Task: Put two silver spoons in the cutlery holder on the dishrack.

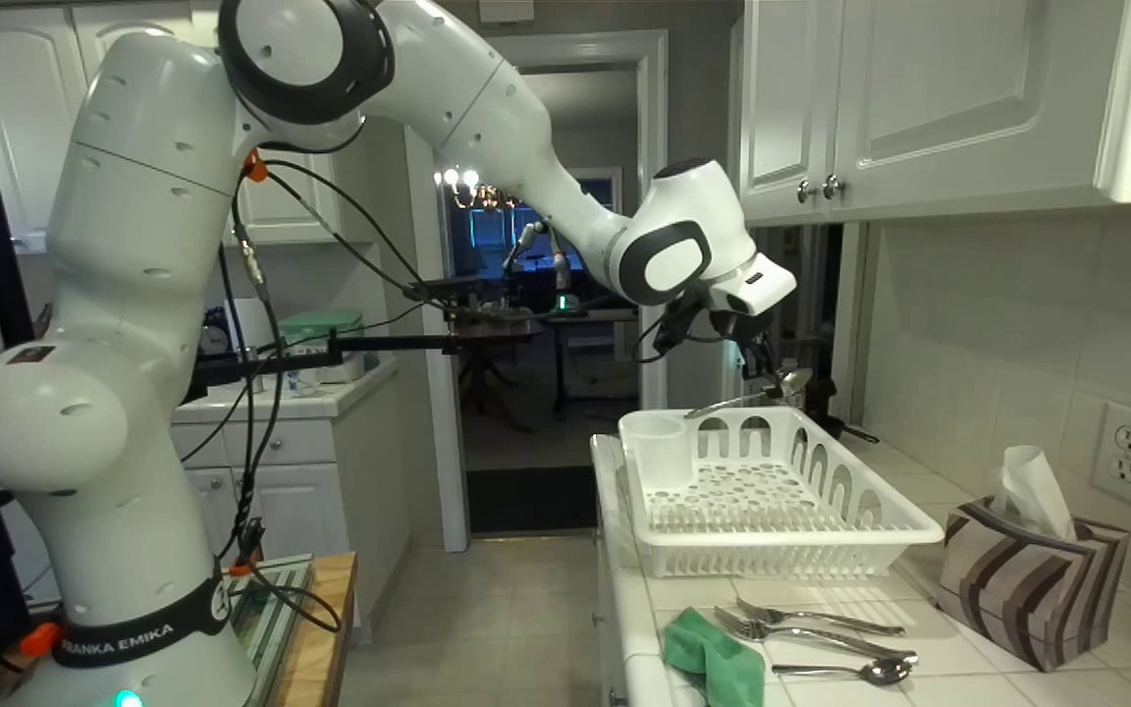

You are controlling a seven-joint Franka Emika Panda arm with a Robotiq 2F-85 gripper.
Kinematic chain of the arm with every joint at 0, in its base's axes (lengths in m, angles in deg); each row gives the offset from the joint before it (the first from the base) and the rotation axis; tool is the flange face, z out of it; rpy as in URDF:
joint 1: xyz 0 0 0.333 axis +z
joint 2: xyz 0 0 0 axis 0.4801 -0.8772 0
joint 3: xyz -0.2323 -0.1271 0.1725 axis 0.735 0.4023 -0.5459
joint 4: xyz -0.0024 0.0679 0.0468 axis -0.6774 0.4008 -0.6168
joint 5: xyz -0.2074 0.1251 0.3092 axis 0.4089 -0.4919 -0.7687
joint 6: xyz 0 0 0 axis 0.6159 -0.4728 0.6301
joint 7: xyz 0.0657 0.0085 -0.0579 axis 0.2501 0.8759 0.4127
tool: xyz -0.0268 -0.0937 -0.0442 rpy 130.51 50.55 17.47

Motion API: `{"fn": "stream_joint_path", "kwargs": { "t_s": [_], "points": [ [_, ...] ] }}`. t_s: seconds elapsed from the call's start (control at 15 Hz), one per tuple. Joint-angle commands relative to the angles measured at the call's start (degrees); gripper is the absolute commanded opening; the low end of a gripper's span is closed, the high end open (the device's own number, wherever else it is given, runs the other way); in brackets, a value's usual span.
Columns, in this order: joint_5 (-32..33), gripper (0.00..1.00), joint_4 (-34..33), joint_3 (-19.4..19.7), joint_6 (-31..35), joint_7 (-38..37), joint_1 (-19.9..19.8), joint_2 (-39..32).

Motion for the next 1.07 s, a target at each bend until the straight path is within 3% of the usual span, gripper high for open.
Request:
{"fn": "stream_joint_path", "kwargs": {
  "t_s": [0.0, 0.2, 1.0],
  "points": [
    [3.72, 0.01, -2.17, 1.35, 2.41, -4.47, 3.58, -1.54],
    [6.08, 0.01, -3.54, 3.10, 4.70, -7.63, 6.82, -3.09],
    [5.67, 0.01, -9.14, 8.58, 10.82, -10.71, 15.96, -10.03]
  ]
}}
